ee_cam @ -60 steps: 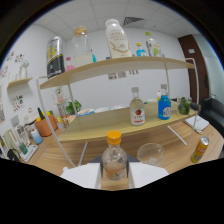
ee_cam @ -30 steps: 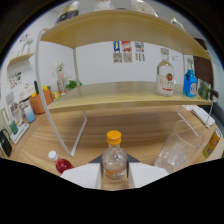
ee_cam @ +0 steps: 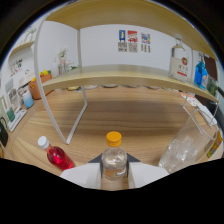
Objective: Make me a cup of Vodka Sunrise.
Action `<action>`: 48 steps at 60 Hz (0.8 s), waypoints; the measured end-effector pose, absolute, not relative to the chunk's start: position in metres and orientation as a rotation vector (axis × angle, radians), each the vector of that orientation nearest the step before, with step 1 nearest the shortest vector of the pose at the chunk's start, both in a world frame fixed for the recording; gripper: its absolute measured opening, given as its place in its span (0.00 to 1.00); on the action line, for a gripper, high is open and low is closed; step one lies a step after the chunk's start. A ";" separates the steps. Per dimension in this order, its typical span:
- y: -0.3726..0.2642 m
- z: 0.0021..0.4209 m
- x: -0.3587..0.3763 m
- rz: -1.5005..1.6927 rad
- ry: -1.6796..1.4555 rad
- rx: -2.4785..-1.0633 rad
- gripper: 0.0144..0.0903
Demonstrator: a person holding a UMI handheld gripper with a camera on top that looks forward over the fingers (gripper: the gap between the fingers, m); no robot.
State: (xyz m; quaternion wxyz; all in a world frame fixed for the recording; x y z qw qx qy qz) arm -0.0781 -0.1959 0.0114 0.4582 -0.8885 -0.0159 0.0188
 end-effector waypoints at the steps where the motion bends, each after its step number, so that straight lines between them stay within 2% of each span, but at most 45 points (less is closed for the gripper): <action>1: -0.197 0.011 -0.078 0.048 -0.041 -2.188 0.29; 11: -0.210 0.010 -0.081 0.098 -0.050 -2.199 0.32; 17: -0.220 0.020 -0.082 0.129 -0.058 -2.195 0.51; 23: -0.235 0.043 -0.083 0.155 -0.075 -2.178 0.82; 27: -0.246 0.066 -0.081 0.174 -0.088 -2.156 0.91; 31: -0.256 0.097 -0.076 0.187 -0.099 -2.112 0.95; 38: -0.279 0.144 -0.053 0.189 -0.079 -2.039 0.95; 48: -0.309 0.163 -0.001 0.116 -0.082 -2.023 0.94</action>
